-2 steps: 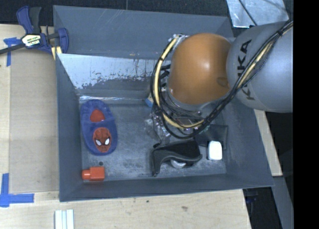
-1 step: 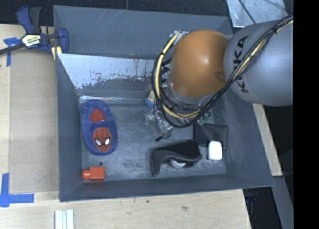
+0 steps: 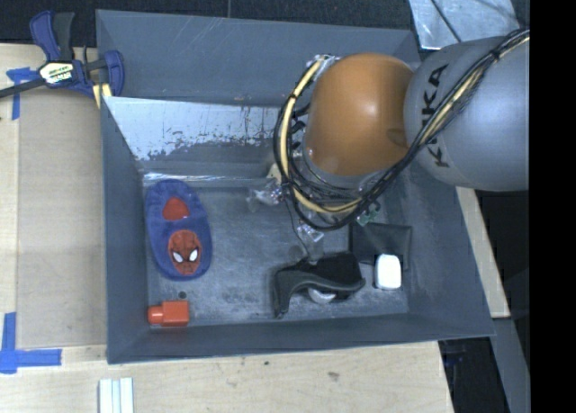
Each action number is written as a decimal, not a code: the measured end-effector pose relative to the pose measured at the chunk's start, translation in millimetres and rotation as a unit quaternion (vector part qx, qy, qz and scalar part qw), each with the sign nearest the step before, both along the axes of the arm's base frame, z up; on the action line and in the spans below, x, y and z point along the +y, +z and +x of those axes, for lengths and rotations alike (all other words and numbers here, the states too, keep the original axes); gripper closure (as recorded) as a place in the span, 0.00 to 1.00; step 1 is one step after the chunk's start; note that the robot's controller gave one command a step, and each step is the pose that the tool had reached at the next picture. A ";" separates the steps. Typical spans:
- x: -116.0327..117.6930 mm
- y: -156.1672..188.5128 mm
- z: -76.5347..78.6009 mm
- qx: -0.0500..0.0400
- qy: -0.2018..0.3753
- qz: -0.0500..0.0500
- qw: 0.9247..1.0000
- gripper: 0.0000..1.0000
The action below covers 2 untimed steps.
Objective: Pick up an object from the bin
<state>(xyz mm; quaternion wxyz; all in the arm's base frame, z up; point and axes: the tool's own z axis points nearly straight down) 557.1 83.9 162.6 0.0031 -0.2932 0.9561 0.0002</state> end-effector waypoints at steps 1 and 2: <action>-40.0 -68.4 -63.6 0.006 -0.089 -0.002 0.996 0.00; -38.8 -64.9 -59.7 0.000 -0.087 0.000 0.996 1.00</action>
Offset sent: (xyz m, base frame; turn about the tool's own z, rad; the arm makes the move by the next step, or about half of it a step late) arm -0.0618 -0.0386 -0.0662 0.1756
